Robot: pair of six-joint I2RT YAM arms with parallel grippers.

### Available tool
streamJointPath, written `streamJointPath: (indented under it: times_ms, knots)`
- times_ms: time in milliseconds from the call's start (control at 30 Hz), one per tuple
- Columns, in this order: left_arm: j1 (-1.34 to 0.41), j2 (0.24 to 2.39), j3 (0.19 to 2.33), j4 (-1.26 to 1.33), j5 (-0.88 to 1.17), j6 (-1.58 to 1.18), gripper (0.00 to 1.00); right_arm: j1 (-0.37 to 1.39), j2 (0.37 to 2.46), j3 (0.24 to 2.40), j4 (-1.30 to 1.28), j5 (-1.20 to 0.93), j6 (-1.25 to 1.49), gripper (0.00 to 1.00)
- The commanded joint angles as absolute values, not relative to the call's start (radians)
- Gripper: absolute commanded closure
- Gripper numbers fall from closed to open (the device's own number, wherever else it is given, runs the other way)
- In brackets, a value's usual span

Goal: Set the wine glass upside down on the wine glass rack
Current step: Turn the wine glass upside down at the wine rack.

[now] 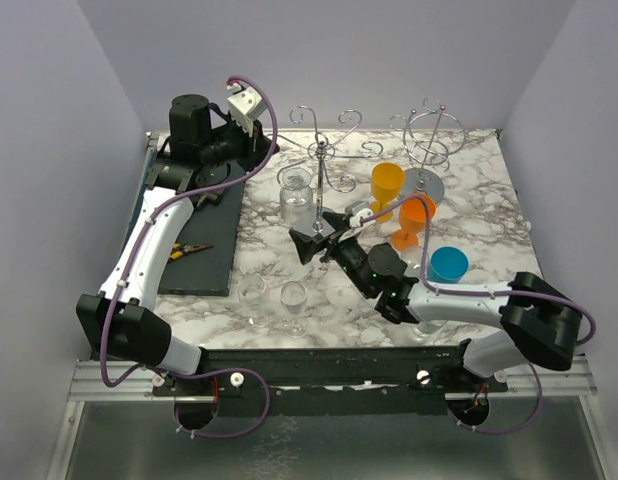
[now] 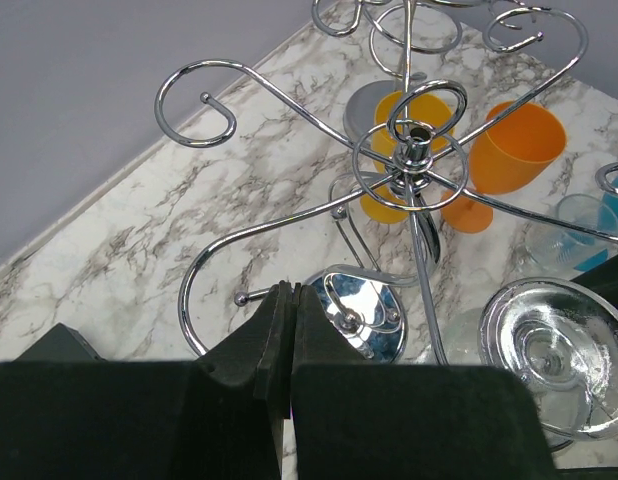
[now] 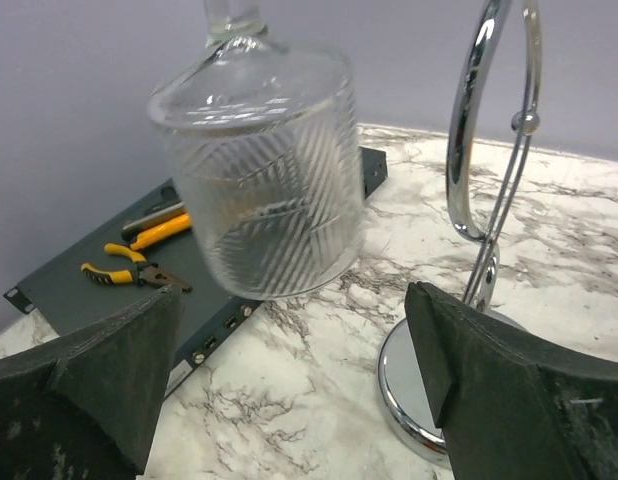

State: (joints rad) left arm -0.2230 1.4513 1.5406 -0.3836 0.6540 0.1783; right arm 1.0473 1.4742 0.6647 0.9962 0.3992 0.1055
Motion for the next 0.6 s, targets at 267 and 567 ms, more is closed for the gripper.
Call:
streamJointPath:
  times_ms: [267,567]
  knots:
    - [-0.225,1.498,1.615,-0.532,0.577,0.127,0.94,1.054,1.105,0.809,0.259,0.390,0.254,0.00]
    - [-0.224,1.488,1.755,-0.639,0.551,0.048,0.53,1.054,1.262,1.364,-0.314,0.449,0.277,0.03]
